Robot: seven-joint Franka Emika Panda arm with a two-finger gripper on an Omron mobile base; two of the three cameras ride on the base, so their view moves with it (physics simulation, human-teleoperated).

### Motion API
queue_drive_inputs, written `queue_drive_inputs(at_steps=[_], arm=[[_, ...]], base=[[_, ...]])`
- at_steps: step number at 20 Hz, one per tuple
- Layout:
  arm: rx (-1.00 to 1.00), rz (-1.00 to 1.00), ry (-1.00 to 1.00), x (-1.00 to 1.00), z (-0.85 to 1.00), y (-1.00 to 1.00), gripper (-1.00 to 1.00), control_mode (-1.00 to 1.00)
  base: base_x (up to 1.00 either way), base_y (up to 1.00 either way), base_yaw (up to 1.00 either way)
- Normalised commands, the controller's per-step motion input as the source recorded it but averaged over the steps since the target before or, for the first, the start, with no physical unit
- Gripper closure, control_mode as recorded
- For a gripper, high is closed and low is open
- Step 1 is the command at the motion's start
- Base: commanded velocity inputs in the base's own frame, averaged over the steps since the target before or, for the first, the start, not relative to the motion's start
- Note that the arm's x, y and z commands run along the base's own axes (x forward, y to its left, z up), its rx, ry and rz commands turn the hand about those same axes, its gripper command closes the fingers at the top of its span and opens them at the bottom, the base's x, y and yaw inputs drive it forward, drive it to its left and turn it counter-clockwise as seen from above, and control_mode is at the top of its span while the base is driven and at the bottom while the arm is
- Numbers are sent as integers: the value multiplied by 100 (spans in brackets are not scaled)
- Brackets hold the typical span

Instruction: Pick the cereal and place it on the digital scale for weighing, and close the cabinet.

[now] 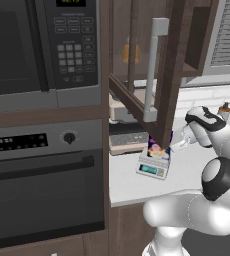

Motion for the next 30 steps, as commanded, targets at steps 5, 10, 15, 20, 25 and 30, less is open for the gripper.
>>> queue_drive_inputs(at_steps=[5,10,15,20,25,30], arm=[[0,0,0,-1,0,-1,-100,-100],[0,0,0,-7,0,-10,-100,-100],[0,0,0,-15,0,-19,-100,-100],[0,0,0,-24,1,-26,-100,-100],[0,-2,0,-20,2,-21,-100,-100],[5,-5,-14,-76,36,-24,-100,-100]], base=[[0,0,0],[0,0,0],[0,0,0],[0,0,0],[0,0,0],[0,0,0]])
